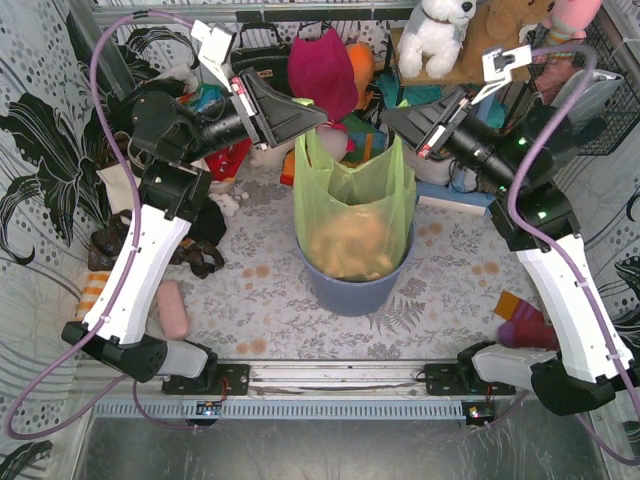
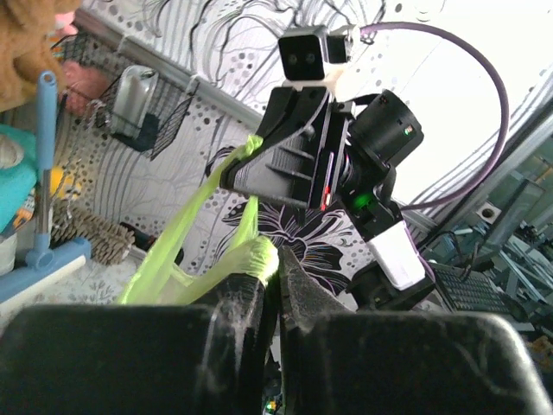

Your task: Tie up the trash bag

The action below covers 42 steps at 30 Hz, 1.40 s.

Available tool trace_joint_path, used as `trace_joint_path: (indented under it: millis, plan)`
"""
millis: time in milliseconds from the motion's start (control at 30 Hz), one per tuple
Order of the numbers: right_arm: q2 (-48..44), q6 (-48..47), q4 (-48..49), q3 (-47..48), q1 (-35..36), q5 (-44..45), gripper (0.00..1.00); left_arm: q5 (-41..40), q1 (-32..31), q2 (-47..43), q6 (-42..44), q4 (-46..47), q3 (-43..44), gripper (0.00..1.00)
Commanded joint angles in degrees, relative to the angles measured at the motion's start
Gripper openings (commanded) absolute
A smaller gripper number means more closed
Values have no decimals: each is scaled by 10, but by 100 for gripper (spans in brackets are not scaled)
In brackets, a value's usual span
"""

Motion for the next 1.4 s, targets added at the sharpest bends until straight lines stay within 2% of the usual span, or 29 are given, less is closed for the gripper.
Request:
trace_joint_path:
  millis: [0, 133, 333, 433, 533, 733, 833, 933, 1067, 1133, 1233, 1367]
  plan:
    - [-11, 20, 44, -77, -2, 18, 0, -37, 2, -13, 25, 6, -34, 15]
    - [-8, 28, 55, -79, -1, 21, 0, -42, 3, -16, 29, 3, -36, 14]
    - [39, 21, 48, 54, -1, 1, 0, -41, 6, 14, 47, -44, 80, 13]
    - [48, 23, 48, 86, -1, -12, 0, -47, 7, 11, 56, -55, 102, 13]
    - [33, 23, 48, 53, -1, -8, 0, -55, 7, -10, 62, -56, 77, 13]
    - [-6, 41, 83, -86, -1, 23, 0, -88, 11, -55, 84, -63, -37, 13]
    - [1, 42, 87, -101, -1, 30, 0, -100, 17, -62, 88, -66, -62, 13]
    - [26, 37, 88, -54, -1, 19, 0, -100, 23, -51, 82, -60, -40, 16]
    - [73, 11, 47, 64, -1, 1, 0, -88, 28, -7, 82, -88, 61, 16]
    - [80, 10, 49, 92, -1, -9, 0, -85, 29, 5, 78, -90, 94, 16]
    - [69, 14, 57, 85, -1, -15, 0, -88, 29, 2, 75, -83, 97, 16]
    - [29, 18, 67, 11, -1, 5, 0, -109, 30, -15, 98, -101, 62, 16]
